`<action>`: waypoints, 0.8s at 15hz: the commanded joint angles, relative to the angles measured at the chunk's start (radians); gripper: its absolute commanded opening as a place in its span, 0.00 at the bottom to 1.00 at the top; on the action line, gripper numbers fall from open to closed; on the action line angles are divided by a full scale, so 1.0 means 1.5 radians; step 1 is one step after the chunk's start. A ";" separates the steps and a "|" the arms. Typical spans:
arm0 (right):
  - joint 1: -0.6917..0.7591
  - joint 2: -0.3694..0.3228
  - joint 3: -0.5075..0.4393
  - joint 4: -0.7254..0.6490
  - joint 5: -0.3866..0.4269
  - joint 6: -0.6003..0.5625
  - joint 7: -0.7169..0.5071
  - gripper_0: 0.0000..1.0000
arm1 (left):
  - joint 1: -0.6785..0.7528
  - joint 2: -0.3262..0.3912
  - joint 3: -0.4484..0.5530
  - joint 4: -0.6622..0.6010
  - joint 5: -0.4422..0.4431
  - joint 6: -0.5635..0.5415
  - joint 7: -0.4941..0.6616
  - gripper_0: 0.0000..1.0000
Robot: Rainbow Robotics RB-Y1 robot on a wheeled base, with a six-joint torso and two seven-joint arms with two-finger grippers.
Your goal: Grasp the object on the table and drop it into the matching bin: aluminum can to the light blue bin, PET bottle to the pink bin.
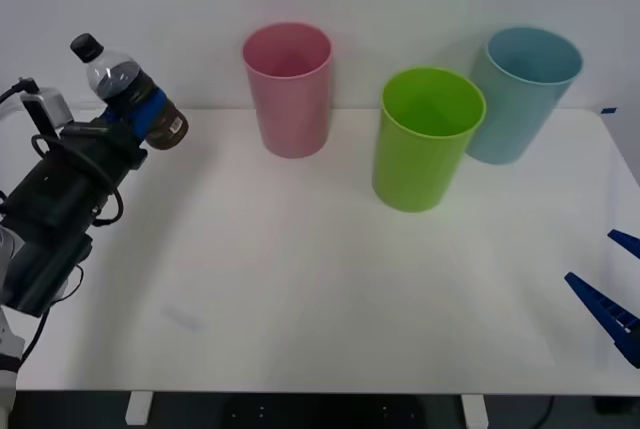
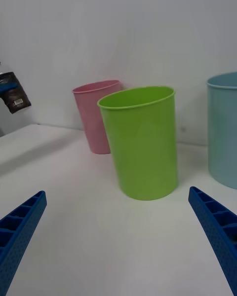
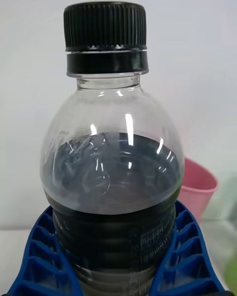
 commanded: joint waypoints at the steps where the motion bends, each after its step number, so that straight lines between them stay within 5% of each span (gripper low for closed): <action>1: 0.000 0.000 0.000 0.000 0.000 0.000 0.000 1.00 | -0.042 0.000 -0.006 -0.001 -0.027 0.006 0.064 0.00; 6: 0.000 0.000 0.000 0.000 0.000 0.000 0.000 1.00 | -0.124 0.000 -0.030 0.000 -0.072 0.029 0.160 0.00; 12: 0.000 0.000 0.000 0.000 0.000 0.000 0.000 1.00 | -0.234 0.000 -0.067 0.082 -0.102 0.042 0.118 0.00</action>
